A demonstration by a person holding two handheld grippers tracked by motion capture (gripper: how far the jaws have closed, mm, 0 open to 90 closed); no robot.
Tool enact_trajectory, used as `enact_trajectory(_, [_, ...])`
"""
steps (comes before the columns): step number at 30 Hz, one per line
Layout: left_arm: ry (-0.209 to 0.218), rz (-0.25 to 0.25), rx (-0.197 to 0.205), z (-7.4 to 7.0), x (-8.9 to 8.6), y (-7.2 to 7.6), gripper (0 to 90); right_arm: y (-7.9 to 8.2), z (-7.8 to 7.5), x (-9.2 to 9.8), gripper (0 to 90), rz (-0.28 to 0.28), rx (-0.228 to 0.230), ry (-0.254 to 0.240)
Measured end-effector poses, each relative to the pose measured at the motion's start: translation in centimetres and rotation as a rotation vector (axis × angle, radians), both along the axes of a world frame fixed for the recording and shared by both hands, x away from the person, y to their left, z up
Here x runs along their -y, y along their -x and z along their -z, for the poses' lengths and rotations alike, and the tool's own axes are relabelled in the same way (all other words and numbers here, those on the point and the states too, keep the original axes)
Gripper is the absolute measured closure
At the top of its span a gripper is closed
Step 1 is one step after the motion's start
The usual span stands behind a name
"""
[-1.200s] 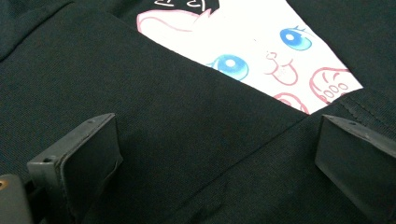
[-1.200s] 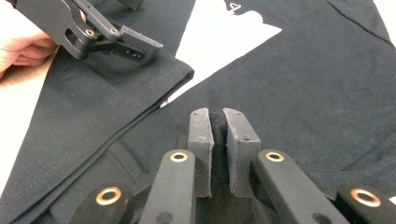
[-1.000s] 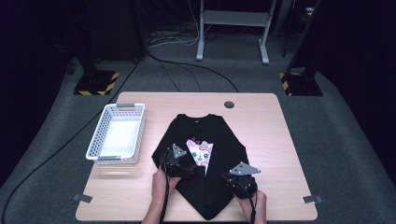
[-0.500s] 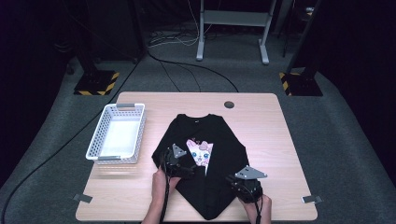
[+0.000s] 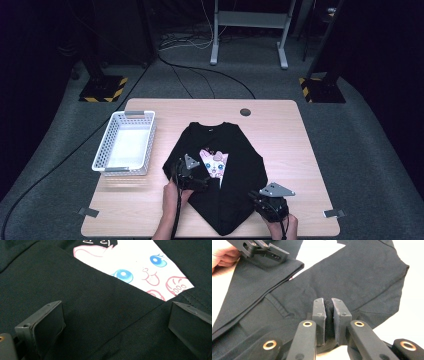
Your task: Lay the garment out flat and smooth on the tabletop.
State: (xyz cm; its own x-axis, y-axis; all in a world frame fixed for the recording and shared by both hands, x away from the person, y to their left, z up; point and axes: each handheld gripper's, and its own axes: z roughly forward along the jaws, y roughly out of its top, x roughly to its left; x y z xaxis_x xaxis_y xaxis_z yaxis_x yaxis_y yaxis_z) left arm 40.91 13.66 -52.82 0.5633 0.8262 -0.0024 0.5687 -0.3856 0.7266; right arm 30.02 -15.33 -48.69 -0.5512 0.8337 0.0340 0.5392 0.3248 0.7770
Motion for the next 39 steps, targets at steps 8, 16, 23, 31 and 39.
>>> enact_trajectory(8, [0.000,0.000,0.000,0.0,0.0,0.0,0.9,0.6,0.2,0.6,81.4,0.010,-0.001,0.007])
enact_trajectory(16, [0.000,0.001,0.000,0.0,0.0,0.0,0.9,1.2,0.4,1.2,81.3,0.024,-0.002,0.004])
enact_trajectory(23, [0.000,0.000,0.000,0.0,0.0,0.0,0.9,1.8,0.4,1.8,81.0,0.036,-0.003,-0.003])
enact_trajectory(31, [0.000,0.000,0.000,0.0,0.0,0.0,0.9,2.7,0.8,2.7,80.3,0.056,-0.010,-0.013])
enact_trajectory(39, [0.000,0.000,0.000,0.0,0.0,0.0,0.9,3.7,0.8,3.6,77.1,0.071,-0.012,-0.011])
